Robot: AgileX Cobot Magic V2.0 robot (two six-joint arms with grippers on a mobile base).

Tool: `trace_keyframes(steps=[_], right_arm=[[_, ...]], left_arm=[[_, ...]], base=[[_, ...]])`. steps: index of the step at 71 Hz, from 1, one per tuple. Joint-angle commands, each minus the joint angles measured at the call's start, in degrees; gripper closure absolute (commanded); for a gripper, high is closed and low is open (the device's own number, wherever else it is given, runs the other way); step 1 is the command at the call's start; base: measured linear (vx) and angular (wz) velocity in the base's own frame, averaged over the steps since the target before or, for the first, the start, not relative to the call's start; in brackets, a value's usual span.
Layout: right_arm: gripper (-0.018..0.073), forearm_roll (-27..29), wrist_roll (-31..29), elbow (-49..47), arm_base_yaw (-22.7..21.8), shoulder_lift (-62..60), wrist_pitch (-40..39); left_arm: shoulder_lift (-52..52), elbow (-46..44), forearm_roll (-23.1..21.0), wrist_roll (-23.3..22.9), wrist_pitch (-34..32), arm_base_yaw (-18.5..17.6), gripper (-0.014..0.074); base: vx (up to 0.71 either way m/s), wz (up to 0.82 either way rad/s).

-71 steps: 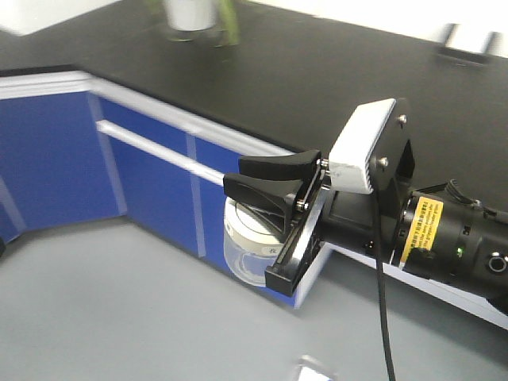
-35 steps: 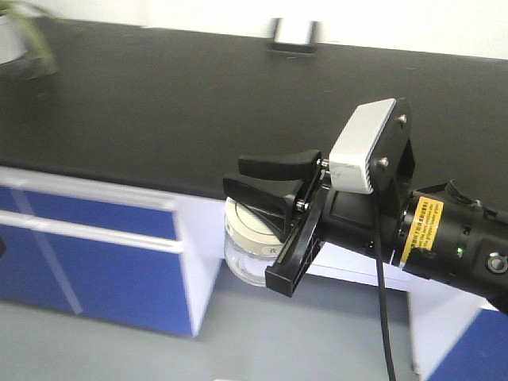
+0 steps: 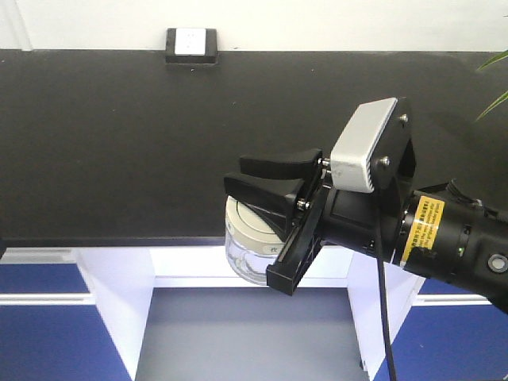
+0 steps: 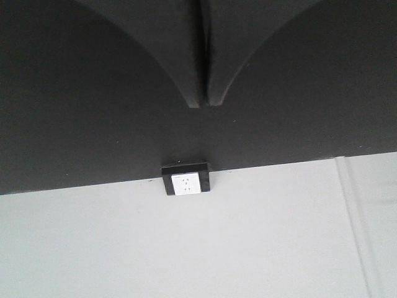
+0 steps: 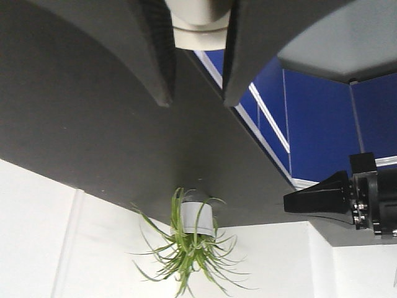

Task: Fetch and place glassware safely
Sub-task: 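Hold the jar in the right gripper as the base turns to the black bench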

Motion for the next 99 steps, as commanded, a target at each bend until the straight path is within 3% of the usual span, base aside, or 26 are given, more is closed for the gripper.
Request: trace_keyframes(steps=[1, 99], right_arm=[[0.0559, 2.4, -0.2, -1.7, -0.2, -1.7, -3.4], [0.0559, 2.4, -0.2, -1.7, -0.2, -1.7, -3.5]], left_arm=[[0.0, -1.5, -0.4, -0.4, -4.0, -0.4, 0.0603], [0.0, -1.5, -0.4, -0.4, -4.0, -0.4, 0.0603]], base=[[0.19, -0.16], [0.13, 0.02]])
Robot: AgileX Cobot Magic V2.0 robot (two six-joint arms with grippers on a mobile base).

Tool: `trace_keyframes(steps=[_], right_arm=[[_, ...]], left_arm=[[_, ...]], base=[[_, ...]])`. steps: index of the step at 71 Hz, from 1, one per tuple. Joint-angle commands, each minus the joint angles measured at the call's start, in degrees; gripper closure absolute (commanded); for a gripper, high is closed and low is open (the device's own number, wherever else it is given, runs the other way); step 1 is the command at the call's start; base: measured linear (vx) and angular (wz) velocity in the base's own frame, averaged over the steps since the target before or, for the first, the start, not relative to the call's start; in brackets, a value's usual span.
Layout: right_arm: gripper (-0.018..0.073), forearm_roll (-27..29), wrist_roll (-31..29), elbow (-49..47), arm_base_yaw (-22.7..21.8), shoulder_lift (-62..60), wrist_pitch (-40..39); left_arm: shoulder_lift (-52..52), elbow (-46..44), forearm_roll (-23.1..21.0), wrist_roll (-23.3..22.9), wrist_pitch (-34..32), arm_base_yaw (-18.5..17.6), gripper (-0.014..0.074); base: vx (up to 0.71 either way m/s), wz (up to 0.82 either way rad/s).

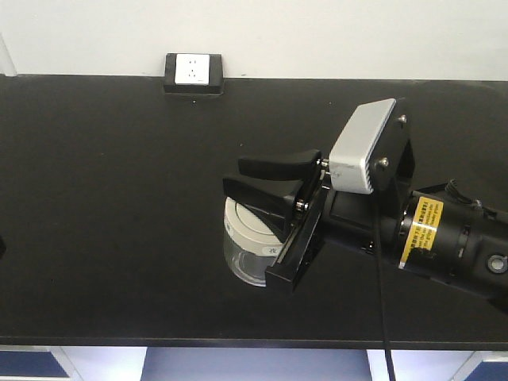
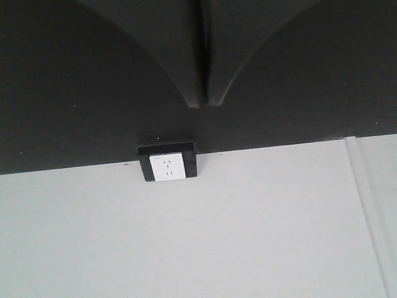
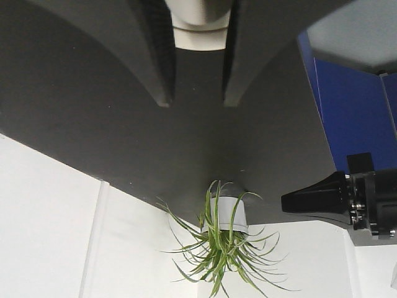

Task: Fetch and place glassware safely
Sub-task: 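Hold the jar in the right gripper as the base turns to the black bench, then hold the jar above the black worktop while the base approaches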

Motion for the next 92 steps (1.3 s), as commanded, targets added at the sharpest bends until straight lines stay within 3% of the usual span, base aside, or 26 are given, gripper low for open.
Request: trace_keyframes(steps=[1, 92], right_arm=[[0.0559, 2.4, -0.2, -1.7, -0.2, -1.7, -3.4], [0.0559, 2.4, -0.2, -1.7, -0.2, -1.7, -3.3]], left_arm=[[0.0, -1.5, -0.4, -0.4, -4.0, -0.4, 0.0603], [0.0, -1.5, -0.4, -0.4, -4.0, -0.4, 0.0603]], base=[[0.06, -0.01], [0.04, -0.01]])
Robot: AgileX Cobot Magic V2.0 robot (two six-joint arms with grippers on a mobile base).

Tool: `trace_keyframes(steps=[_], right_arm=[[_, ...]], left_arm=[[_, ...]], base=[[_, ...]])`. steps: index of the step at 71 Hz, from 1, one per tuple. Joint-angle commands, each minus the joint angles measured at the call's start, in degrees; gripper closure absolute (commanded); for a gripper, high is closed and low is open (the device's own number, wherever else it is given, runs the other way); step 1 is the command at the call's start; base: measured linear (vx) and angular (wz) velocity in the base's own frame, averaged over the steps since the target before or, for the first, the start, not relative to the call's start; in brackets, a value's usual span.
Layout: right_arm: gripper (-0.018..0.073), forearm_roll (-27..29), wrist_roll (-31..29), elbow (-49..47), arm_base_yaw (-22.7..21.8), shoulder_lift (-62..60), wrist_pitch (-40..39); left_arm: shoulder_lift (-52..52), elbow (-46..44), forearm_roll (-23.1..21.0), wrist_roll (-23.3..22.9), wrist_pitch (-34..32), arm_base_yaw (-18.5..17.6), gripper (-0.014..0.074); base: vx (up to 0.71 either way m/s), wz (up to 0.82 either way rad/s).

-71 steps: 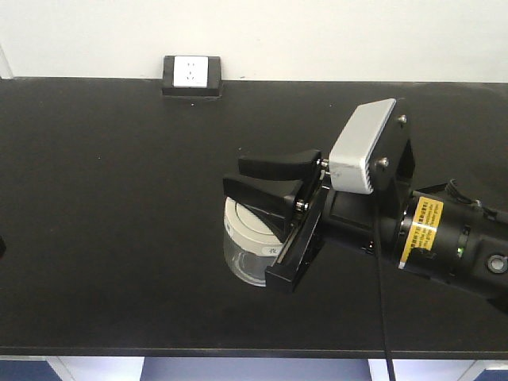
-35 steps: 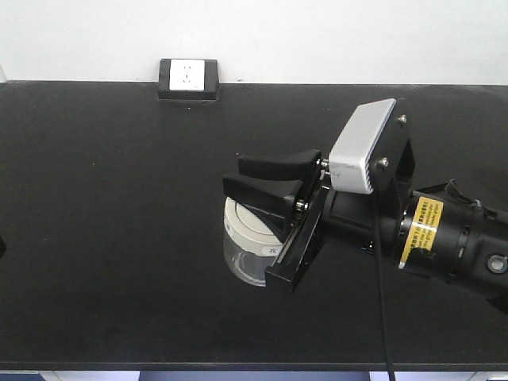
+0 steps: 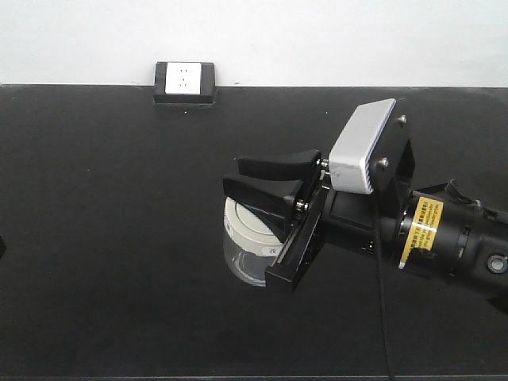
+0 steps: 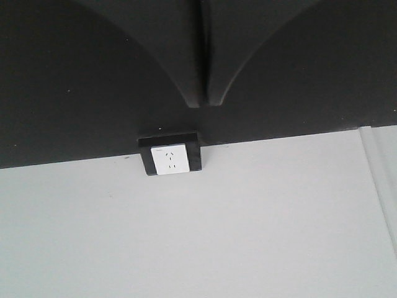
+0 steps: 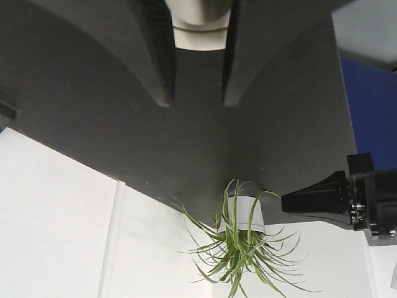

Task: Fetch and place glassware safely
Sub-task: 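Hold the jar above the black worktop while the base approaches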

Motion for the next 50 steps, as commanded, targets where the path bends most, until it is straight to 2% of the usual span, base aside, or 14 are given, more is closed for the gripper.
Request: trace_keyframes(steps=[1, 50], right_arm=[[0.0559, 2.4, -0.2, -1.7, -0.2, -1.7, -3.3], [0.0559, 2.4, -0.2, -1.7, -0.2, -1.7, -3.3]], left_arm=[[0.0, -1.5, -0.4, -0.4, -4.0, -0.4, 0.0603], [0.0, -1.5, -0.4, -0.4, -4.0, -0.4, 0.0603]], base=[[0.03, -0.01], [0.02, -0.01]])
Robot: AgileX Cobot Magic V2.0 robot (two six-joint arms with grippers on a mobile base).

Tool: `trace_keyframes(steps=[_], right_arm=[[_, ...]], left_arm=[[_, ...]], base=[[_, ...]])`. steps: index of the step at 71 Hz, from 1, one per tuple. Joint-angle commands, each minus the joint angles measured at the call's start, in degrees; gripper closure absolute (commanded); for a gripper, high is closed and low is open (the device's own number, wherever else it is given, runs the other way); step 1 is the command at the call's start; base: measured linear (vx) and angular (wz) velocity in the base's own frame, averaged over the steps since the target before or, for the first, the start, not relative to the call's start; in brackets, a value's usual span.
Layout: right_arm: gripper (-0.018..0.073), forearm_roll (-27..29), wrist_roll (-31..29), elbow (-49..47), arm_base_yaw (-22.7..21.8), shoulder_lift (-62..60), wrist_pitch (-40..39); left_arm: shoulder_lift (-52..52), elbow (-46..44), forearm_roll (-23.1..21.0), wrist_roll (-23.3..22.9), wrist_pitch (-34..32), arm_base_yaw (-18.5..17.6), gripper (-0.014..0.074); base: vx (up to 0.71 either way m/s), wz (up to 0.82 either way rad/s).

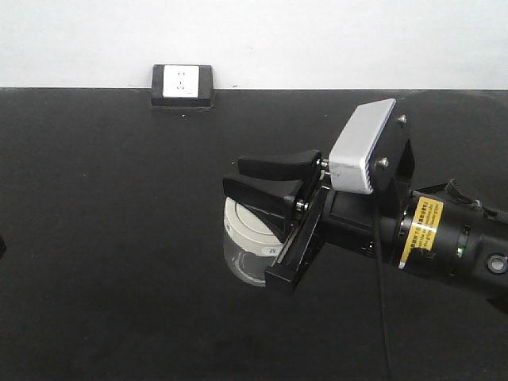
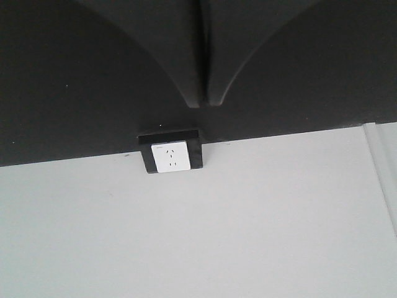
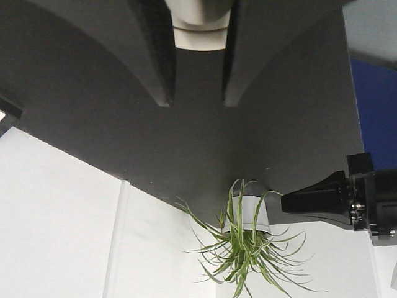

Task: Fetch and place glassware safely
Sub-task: 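Hold the jar above the black worktop while the base approaches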

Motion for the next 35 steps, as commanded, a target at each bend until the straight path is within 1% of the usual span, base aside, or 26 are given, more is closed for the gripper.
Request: trace_keyframes(steps=[1, 35], right_arm=[[0.0559, 2.4, -0.2, -1.7, -0.2, -1.7, -3.3], [0.0559, 2.4, -0.2, -1.7, -0.2, -1.7, -3.3]], left_arm=[[0.0, -1.5, -0.4, -0.4, -4.0, -0.4, 0.0603], [0.0, -1.5, -0.4, -0.4, -4.0, -0.4, 0.0603]], base=[[0.0, 0.0], [0.0, 0.0]])
